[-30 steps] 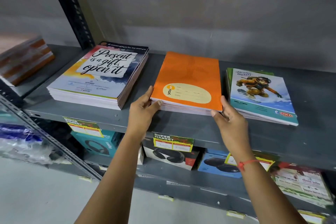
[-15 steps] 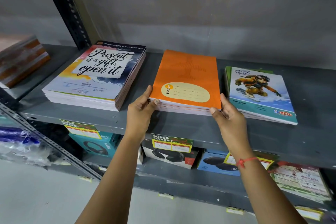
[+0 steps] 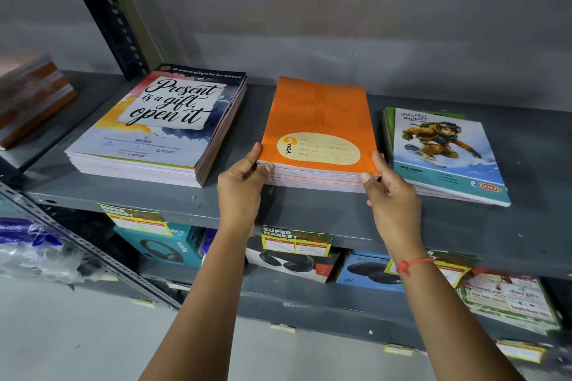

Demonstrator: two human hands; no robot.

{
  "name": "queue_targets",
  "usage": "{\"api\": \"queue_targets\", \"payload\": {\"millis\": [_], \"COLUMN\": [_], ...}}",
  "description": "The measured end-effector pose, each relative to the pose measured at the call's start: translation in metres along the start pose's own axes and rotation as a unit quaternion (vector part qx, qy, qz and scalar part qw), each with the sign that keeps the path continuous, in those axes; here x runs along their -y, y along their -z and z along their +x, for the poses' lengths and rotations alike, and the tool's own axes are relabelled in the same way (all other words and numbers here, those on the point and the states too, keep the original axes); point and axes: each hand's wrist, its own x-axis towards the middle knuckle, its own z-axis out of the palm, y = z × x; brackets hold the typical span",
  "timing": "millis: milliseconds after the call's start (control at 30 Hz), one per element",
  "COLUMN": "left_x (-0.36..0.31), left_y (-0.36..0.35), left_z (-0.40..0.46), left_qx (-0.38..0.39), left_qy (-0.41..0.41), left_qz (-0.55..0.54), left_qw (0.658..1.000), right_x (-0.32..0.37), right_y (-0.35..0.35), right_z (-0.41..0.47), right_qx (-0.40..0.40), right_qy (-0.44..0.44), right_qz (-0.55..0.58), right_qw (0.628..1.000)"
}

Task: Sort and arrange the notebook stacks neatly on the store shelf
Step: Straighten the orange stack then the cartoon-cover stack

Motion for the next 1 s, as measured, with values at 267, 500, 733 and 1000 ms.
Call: {"api": "queue_targets", "payload": {"millis": [267,500,733,1000], "left_x": [-0.001,0.003,0.007,0.014], "left_y": [-0.001,0.002,0.0,-0.002], "left_z": [0.0,0.0,0.0,0.001], "left_qx": [-0.011,0.012,-0.027,-0.063], "left_qy": [0.008,-0.016,-0.024,-0.087], "left_qz": [-0.017,-0.002,0.012,0.07], "left_qw": [1.0,1.0,0.999,0.992], "right_x": [0.003,0.004,0.002,0.002], "right_y": [-0.001,-0.001,-0.003,-0.006], "right_z": [0.0,-0.002,0.0,0.001], "right_qx": [-0.013,-0.021,-0.043,-0.064], "right_qy": [-0.008,-0.016,-0.028,-0.024], "right_qz": [0.021,0.048,0.054,0.045], "right_qw": [1.0,0.998,0.997,0.997]}}
